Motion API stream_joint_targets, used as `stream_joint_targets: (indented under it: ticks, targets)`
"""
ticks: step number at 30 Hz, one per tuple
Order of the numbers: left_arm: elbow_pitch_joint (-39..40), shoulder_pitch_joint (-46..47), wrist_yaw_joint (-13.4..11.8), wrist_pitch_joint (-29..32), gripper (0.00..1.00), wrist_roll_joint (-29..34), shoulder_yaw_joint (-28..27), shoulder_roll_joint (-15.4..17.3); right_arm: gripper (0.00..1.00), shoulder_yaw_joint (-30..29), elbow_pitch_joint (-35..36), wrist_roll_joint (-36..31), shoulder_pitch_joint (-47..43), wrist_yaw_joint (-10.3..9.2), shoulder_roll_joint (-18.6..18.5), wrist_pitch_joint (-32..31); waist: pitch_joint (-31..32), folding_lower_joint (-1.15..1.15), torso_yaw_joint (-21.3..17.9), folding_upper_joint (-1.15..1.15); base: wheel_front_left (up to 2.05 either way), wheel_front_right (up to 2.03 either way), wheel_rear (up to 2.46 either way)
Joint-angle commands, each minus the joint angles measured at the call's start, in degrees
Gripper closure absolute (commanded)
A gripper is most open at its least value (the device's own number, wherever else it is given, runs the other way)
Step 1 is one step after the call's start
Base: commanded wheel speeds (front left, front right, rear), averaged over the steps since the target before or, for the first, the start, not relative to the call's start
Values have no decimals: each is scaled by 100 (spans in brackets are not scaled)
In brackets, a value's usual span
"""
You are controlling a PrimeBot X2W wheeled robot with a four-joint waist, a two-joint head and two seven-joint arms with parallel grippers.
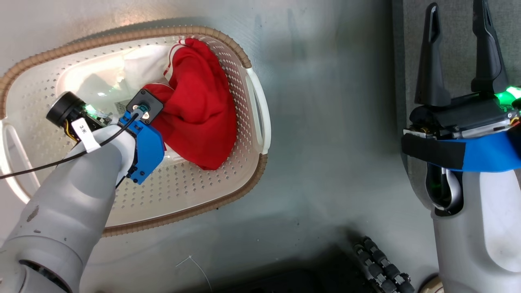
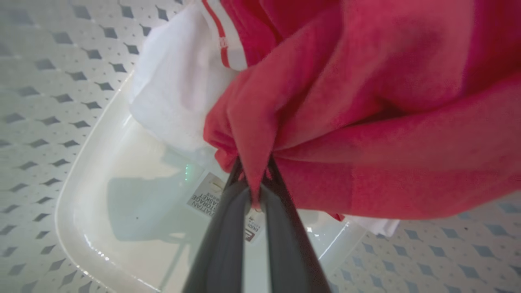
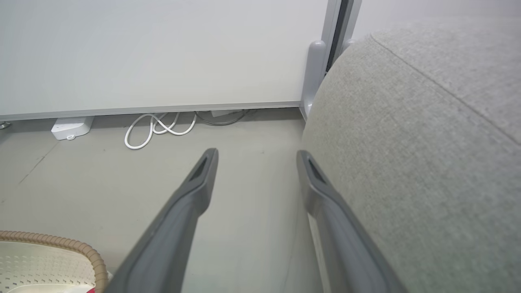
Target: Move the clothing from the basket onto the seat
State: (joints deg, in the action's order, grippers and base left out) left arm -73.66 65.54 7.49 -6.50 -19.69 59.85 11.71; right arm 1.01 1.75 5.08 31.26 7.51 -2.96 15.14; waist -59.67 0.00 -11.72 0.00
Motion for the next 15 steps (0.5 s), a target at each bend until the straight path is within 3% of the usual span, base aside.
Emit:
stream_joint_targets:
  ticks: [1, 15]
  targets:
    - [-19, -71, -13, -31, 100, -43, 18, -4, 0, -19, -26, 5, 25, -4, 15, 0, 72, 0, 26, 0, 0, 0, 0]
    - [162, -357, -8, -487, 100, -353, 238, -363, 0, -87, -242, 21, -113, -4, 13, 0, 822, 0, 279, 0, 0, 0, 0]
